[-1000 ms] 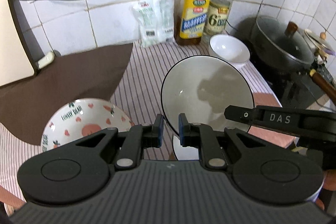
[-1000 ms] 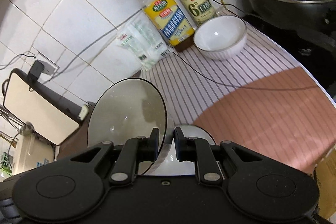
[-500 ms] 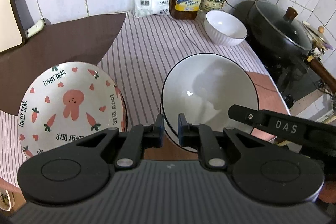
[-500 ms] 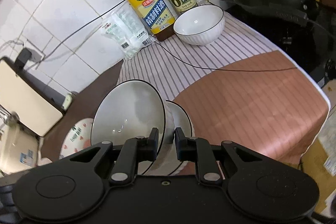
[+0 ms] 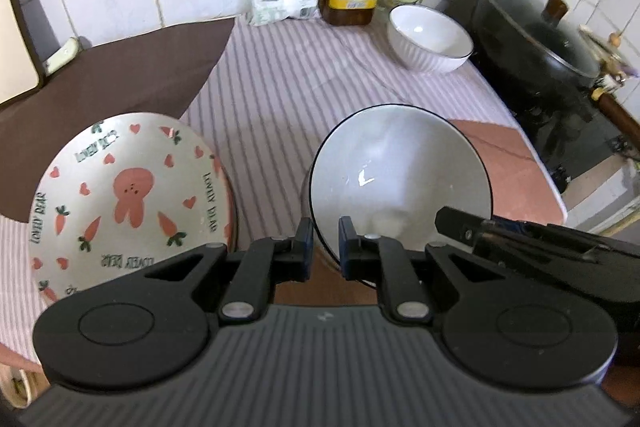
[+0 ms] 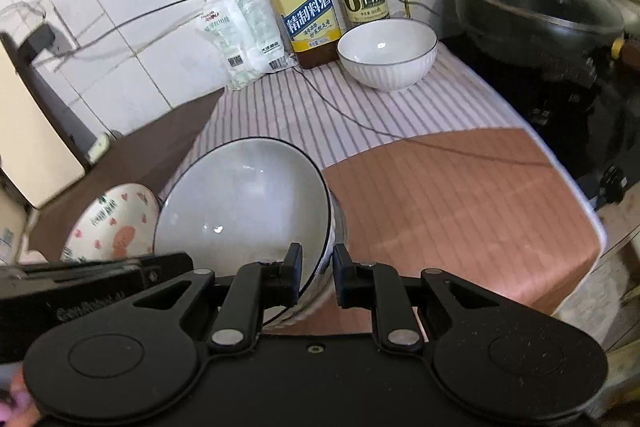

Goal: Organize plates and bowls
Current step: 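Lift the nested bowls with both tools and carry them beside the plate stack, then lower the nested bowls onto the cloth and open both tools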

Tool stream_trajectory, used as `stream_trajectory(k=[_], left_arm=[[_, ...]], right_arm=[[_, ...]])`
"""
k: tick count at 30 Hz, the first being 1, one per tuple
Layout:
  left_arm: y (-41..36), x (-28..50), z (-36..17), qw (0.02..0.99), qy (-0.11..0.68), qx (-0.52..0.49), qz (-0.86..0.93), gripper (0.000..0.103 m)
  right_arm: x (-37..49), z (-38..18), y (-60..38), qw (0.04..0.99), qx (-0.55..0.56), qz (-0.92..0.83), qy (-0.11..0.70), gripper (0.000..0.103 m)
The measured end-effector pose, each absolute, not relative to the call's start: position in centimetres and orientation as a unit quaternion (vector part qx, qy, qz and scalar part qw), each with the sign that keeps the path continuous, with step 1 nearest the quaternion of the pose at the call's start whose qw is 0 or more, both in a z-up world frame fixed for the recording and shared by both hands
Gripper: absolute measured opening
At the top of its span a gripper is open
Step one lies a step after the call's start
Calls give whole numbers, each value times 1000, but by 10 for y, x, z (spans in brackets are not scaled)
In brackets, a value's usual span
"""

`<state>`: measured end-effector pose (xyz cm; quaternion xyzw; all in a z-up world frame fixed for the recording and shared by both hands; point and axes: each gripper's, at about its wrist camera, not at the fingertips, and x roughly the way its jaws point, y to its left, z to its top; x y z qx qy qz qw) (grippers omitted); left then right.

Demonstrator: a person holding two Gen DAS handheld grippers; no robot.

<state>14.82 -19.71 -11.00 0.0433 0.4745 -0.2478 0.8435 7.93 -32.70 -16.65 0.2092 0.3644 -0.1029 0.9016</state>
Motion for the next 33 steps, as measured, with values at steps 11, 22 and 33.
stream_trajectory(k=[11, 22, 33], left_arm=[[-197, 150, -117, 838, 484, 43, -247, 12], [-199, 151, -121, 836, 489, 48, -244, 16], [-201, 149, -98, 827, 488, 44, -275, 40]], right_arm=[[85, -170, -315, 913, 145, -108, 366, 24], [80, -174, -319, 925, 137, -84, 344, 24], [56, -154, -338, 942, 130, -58, 302, 25]])
